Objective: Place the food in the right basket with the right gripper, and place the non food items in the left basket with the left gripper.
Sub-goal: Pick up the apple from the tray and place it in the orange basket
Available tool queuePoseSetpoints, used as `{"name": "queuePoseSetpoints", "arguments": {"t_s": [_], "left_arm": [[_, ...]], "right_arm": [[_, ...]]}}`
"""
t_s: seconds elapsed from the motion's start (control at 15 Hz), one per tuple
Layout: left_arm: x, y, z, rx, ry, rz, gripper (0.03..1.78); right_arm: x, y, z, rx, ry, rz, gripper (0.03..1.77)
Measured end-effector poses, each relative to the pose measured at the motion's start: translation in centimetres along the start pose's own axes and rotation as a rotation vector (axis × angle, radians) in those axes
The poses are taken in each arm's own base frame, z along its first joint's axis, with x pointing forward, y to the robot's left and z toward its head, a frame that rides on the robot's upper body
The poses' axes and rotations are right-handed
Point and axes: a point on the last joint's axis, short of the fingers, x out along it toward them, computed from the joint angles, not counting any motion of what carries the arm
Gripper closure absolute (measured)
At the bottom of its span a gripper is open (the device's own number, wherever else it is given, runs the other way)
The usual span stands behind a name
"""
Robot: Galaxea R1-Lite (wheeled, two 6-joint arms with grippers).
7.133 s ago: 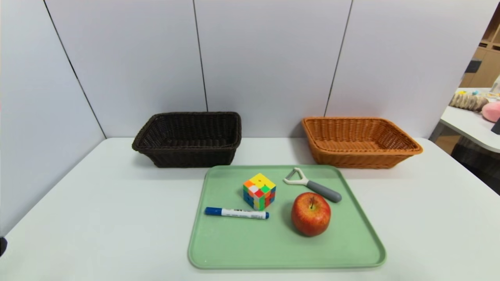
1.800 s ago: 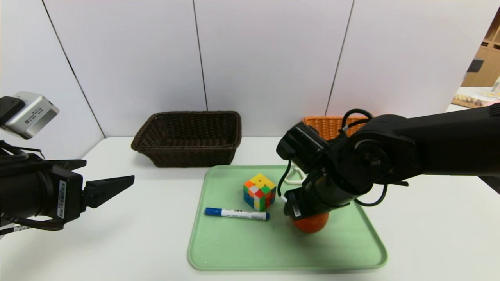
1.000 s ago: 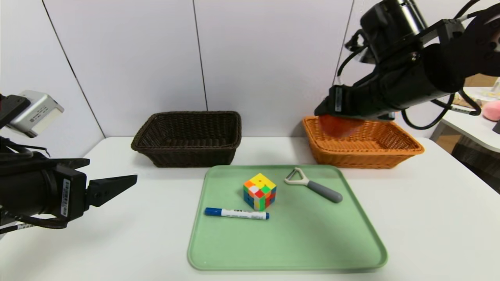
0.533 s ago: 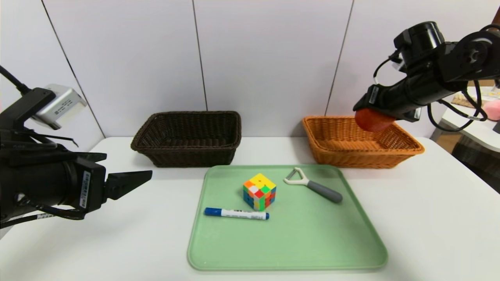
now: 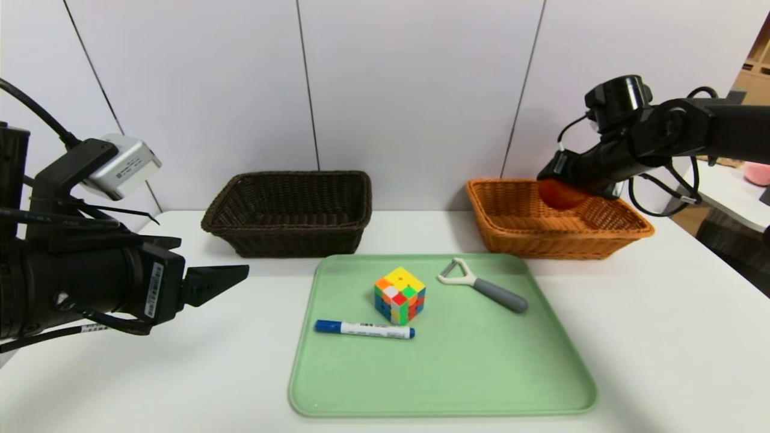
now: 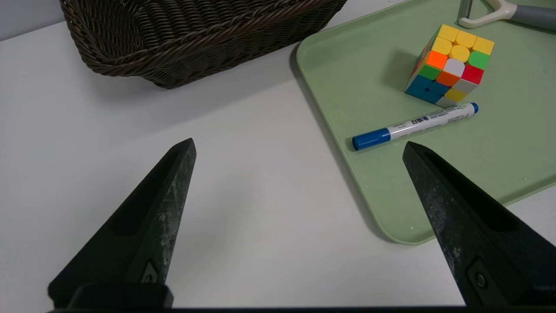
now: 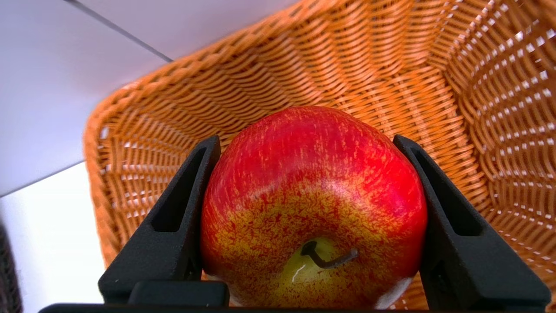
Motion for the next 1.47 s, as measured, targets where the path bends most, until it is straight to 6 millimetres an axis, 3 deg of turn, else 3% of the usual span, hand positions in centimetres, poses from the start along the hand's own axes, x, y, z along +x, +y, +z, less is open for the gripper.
{"name": "queuePoseSetpoints", "arguments": {"t_s": [0.53,1.07,1.27,1.47], "left_arm": [[0.4,0.0,-0.1,0.001,0.013,0.0,0.12],[0.5,-0.1,0.0,0.002,0.015,-0.003,0.12],[0.5,-0.1,0.0,0.001,0.015,-0.003,0.12],[0.5,-0.1,0.0,0.003,0.013,-0.005,0.12]], "right_arm": [[2.9,-1.0,-0.7,0.038,0.039,-0.011,0.53],[3.1,-0.9,-0.1,0.037,-0.02,0.017,0.25],[0.3,-0.1,0.9,0.023,-0.063,0.05,0.2],[-6.0,2.2,1.5,-0.027,-0.109,0.131,0.16]]}}
